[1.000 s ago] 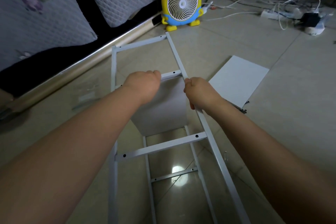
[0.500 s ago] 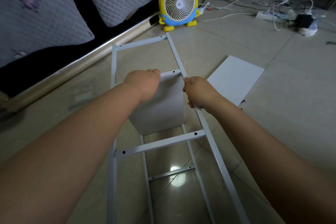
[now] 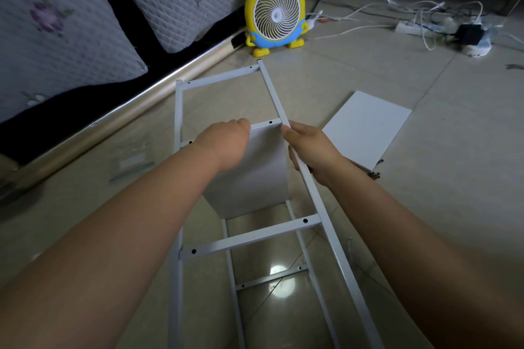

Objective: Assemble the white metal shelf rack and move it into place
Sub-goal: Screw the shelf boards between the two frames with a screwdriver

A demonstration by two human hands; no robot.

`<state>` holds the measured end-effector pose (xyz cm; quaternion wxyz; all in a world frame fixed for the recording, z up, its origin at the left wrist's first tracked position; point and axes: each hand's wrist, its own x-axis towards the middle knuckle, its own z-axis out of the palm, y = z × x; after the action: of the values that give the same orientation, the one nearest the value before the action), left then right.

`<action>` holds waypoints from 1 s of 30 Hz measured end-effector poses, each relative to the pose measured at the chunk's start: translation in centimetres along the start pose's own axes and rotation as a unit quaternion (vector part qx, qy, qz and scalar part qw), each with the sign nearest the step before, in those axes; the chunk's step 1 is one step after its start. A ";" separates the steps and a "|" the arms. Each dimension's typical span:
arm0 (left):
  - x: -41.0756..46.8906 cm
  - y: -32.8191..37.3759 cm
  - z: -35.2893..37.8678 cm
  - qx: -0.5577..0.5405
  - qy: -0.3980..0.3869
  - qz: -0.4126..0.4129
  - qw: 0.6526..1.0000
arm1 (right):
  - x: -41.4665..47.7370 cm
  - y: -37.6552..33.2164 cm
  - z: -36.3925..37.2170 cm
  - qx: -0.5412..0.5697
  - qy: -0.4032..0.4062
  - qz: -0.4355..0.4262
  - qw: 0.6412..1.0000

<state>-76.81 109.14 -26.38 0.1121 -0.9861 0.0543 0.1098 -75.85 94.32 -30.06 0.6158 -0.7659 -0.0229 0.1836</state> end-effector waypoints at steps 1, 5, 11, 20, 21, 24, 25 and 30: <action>0.0 0.0 0.1 -0.001 0.004 0.001 1.000 | 0.0 0.1 0.0 0.015 -0.001 0.001 1.000; -0.3 -0.3 0.6 -0.007 0.027 -0.004 1.000 | 0.2 -0.4 0.2 -0.019 -0.011 -0.006 1.000; -0.2 -0.4 1.4 0.006 0.050 -0.014 0.999 | 0.4 -0.7 0.2 -0.081 -0.011 -0.010 0.997; -0.7 -0.9 1.8 -0.036 0.035 -0.019 0.999 | 0.2 -0.3 1.4 -0.032 0.001 0.004 0.999; -0.8 -1.0 1.8 -0.043 0.029 -0.017 0.999 | 0.1 -0.5 1.4 -0.032 -0.004 0.010 0.999; -1.1 -1.0 1.5 -0.061 0.011 -0.012 0.998 | -0.2 -1.1 1.3 -0.054 -0.016 0.032 0.998; -1.2 -1.0 1.4 -0.060 0.007 -0.011 0.998 | -0.2 -1.3 1.4 -0.065 -0.016 0.035 0.997; 0.1 -1.8 1.6 -0.022 0.027 -0.004 0.999 | 0.9 -1.3 1.8 -0.098 -0.002 0.013 0.995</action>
<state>-76.80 111.26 -27.52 0.0896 -0.9911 0.0514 0.0835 -75.28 96.61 -29.34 0.5358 -0.8220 -0.0324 0.1902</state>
